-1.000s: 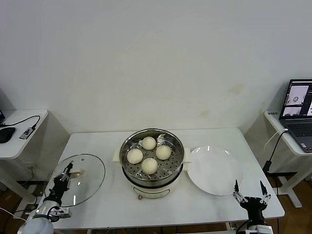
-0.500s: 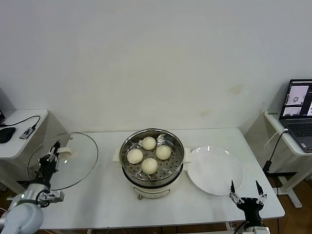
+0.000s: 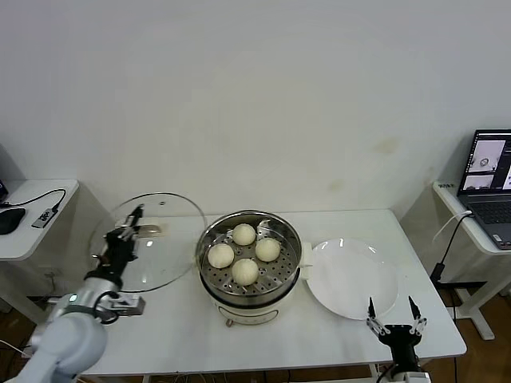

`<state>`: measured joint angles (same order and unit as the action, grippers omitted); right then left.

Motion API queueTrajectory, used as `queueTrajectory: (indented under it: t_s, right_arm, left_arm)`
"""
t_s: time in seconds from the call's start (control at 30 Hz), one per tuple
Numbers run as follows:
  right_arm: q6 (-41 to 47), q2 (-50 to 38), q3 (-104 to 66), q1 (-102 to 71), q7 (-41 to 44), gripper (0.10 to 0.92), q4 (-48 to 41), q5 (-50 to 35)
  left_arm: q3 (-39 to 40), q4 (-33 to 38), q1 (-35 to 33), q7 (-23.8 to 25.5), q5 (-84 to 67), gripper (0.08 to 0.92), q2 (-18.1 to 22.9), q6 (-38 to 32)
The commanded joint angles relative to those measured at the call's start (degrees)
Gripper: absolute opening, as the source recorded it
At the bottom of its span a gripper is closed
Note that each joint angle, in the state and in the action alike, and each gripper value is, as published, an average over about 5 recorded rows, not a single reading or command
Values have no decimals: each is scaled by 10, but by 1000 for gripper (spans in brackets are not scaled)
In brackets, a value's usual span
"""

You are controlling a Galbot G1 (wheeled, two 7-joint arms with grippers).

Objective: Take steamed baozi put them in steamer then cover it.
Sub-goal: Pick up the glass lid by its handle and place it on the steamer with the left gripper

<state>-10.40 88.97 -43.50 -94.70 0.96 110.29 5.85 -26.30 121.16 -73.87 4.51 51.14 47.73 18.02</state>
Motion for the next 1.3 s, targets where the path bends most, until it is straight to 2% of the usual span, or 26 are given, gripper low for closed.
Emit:
queueTrajectory:
  t_s: [0.03, 0.23, 0.53, 1.0, 1.3]
  right_arm:
    - [-1, 3, 10, 3, -4, 823, -10, 17]
    - [0, 4, 19, 7, -7, 823, -15, 22]
    - [-1, 7, 24, 12, -10, 823, -24, 29]
    - [-1, 13, 33, 14, -13, 823, -28, 41]
    - [-4, 12, 33, 15, -13, 823, -34, 42]
  left_arm:
    - [209, 29, 124, 62, 26, 144, 44, 100]
    - [261, -44, 180, 81, 85, 144, 115, 110]
    - [275, -108, 204, 82, 178, 144, 190, 109]
    - [289, -126, 202, 109, 239, 144, 244, 123]
    - [302, -138, 203, 113, 249, 144, 254, 119]
